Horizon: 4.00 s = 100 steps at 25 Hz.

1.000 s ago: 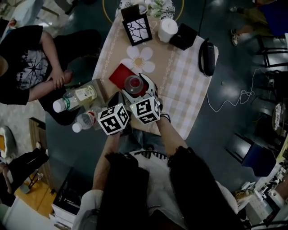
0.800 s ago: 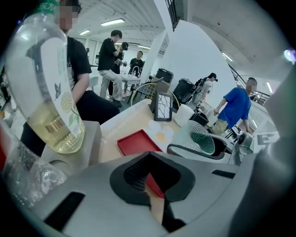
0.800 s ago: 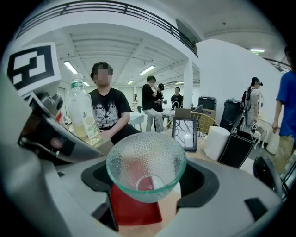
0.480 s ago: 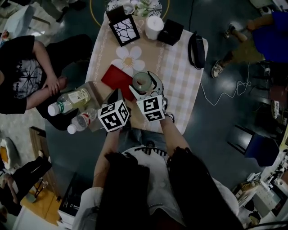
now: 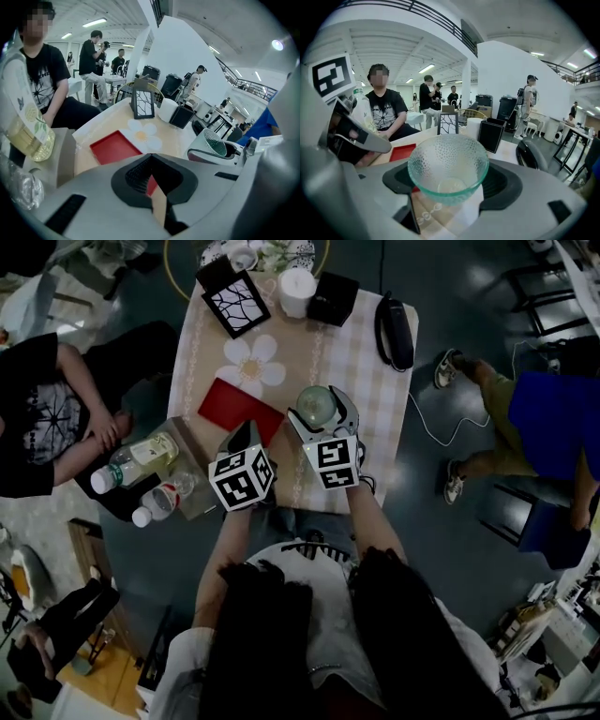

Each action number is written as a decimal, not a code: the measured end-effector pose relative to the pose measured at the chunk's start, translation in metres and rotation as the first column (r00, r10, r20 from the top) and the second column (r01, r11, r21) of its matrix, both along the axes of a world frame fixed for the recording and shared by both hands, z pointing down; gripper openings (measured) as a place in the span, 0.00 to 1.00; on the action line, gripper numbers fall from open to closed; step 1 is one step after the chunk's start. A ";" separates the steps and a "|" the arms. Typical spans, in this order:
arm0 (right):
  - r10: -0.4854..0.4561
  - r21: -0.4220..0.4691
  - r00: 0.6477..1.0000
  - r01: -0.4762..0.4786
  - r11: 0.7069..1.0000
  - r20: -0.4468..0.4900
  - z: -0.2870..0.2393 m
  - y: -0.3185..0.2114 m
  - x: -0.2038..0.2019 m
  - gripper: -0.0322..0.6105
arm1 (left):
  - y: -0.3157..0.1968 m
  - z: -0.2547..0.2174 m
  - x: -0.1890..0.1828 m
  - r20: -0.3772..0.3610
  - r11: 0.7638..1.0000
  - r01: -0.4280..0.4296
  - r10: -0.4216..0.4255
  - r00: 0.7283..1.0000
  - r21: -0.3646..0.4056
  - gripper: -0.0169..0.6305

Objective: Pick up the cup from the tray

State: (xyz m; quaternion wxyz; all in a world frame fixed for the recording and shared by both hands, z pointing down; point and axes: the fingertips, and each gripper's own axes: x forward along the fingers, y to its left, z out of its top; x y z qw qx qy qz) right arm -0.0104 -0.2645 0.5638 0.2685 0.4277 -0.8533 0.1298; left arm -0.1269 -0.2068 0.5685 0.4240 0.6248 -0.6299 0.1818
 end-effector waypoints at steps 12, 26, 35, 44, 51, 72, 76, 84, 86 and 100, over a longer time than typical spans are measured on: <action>0.080 0.001 0.997 -0.080 0.997 -0.011 0.014 -0.001 0.040 0.67 | -0.001 0.005 0.023 0.053 0.995 -0.097 0.098 0.994 -0.018 0.04; 0.099 -0.039 0.995 -0.100 0.994 -0.026 0.044 0.005 0.059 0.67 | 0.006 0.014 0.032 0.070 0.988 -0.146 0.149 0.986 -0.047 0.04; 0.107 -0.024 0.994 -0.107 0.994 0.007 0.047 0.006 0.058 0.67 | 0.010 0.016 0.035 0.054 0.983 -0.175 0.178 0.983 -0.054 0.04; 0.083 0.003 0.996 -0.083 0.997 0.027 0.039 0.005 0.053 0.69 | 0.014 0.014 0.036 0.038 0.971 -0.233 0.235 0.971 -0.053 0.04; 0.092 0.038 0.994 -0.094 0.995 0.055 0.019 0.005 0.053 0.69 | 0.014 0.006 0.033 0.036 0.972 -0.233 0.233 0.972 -0.029 0.04; 0.068 0.089 0.992 -0.077 0.993 0.103 -0.070 0.036 0.035 0.69 | 0.033 -0.052 0.024 0.044 0.968 -0.213 0.209 0.977 0.136 0.04; 0.078 0.096 0.989 -0.090 0.991 0.124 -0.084 0.048 0.031 0.58 | 0.040 -0.058 0.025 0.044 0.964 -0.211 0.206 0.977 0.163 0.04; 0.113 0.119 0.982 -0.132 0.984 0.154 -0.106 0.076 0.030 0.27 | 0.057 -0.074 0.030 0.037 0.956 -0.201 0.198 0.980 0.216 0.04; 0.141 0.115 0.977 -0.161 0.980 0.161 -0.108 0.083 0.034 0.19 | 0.062 -0.077 0.032 0.037 0.953 -0.203 0.200 0.979 0.226 0.04; 0.198 0.110 0.965 -0.219 0.970 0.169 -0.119 0.105 0.038 0.06 | 0.082 -0.095 0.034 0.043 0.936 -0.209 0.205 0.978 0.283 0.04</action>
